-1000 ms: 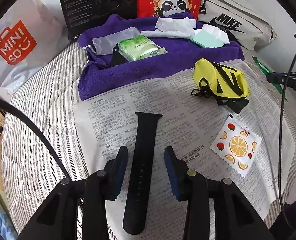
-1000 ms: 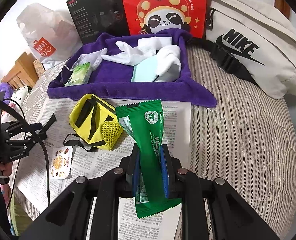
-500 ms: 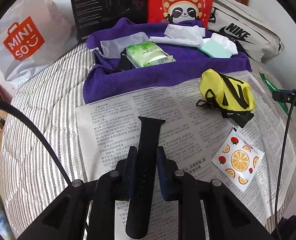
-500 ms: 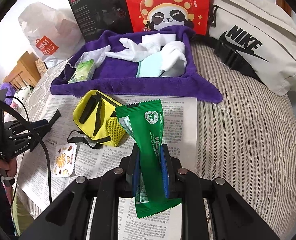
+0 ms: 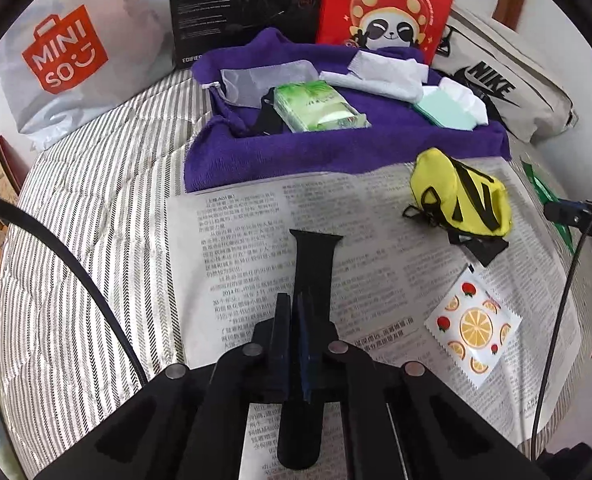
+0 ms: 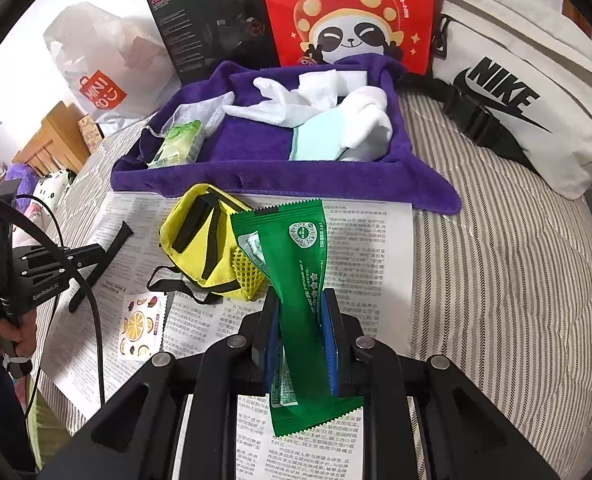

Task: Organize soft objects
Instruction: 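Lift the green sachet and black strap off the newspaper with both tools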

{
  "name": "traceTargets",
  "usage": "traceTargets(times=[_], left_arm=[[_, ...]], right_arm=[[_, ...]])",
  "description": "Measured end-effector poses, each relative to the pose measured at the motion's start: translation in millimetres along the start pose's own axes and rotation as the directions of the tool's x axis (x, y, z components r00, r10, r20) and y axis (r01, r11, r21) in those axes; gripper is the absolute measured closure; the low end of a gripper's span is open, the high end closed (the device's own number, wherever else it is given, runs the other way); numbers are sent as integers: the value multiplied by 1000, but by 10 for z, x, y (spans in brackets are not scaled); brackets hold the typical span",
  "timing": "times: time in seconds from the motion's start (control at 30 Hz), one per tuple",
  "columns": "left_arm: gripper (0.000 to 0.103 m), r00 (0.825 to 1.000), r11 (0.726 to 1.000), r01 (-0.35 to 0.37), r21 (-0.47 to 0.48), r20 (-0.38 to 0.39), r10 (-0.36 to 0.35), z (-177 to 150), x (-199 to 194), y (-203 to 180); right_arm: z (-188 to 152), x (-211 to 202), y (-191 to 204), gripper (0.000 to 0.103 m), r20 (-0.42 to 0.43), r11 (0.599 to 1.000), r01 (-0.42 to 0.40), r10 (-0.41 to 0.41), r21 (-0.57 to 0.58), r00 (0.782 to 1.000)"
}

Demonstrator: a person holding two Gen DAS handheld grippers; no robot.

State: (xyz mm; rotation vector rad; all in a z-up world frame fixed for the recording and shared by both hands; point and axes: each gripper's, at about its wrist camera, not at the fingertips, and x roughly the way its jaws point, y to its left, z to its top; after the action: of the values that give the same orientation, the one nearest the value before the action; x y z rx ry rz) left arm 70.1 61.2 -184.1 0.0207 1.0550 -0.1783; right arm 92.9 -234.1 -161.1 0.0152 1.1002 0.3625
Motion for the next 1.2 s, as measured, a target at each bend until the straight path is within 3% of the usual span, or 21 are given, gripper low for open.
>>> traceTargets(times=[0.13, 0.23, 0.27, 0.3, 0.33, 0.47, 0.57, 1.2], left_arm=[[90, 999, 998, -34, 48, -4, 34, -25, -18, -48], [81, 999, 996, -44, 75, -15, 45, -33, -33, -83], [70, 999, 996, -43, 80, -19, 45, -40, -36, -90], [52, 999, 995, -47, 84, -19, 49, -42, -38, -92], [48, 998, 995, -50, 85, -22, 52, -46, -36, -92], [56, 999, 995, -29, 99, -16, 31, -100, -9, -141], [84, 1000, 996, -28, 83, 1, 28, -87, -11, -130], [84, 1000, 998, -6, 70, -12, 7, -24, 5, -137]], right_arm=[[-19, 49, -13, 84, -13, 1000, 0, 0, 8, 1000], [-43, 71, -9, 84, -18, 1000, -2, 2, 8, 1000], [-49, 77, -9, 84, -20, 1000, -3, 4, 9, 1000], [-52, 83, -8, 84, -20, 1000, -4, 5, 10, 1000], [-54, 91, -7, 84, -22, 1000, -4, 5, 10, 1000], [-57, 106, -11, 84, -25, 1000, -5, 6, 10, 1000], [-58, 123, -20, 84, -30, 1000, -5, 6, 14, 1000], [-63, 138, 5, 84, -30, 1000, -20, 21, 19, 999]])
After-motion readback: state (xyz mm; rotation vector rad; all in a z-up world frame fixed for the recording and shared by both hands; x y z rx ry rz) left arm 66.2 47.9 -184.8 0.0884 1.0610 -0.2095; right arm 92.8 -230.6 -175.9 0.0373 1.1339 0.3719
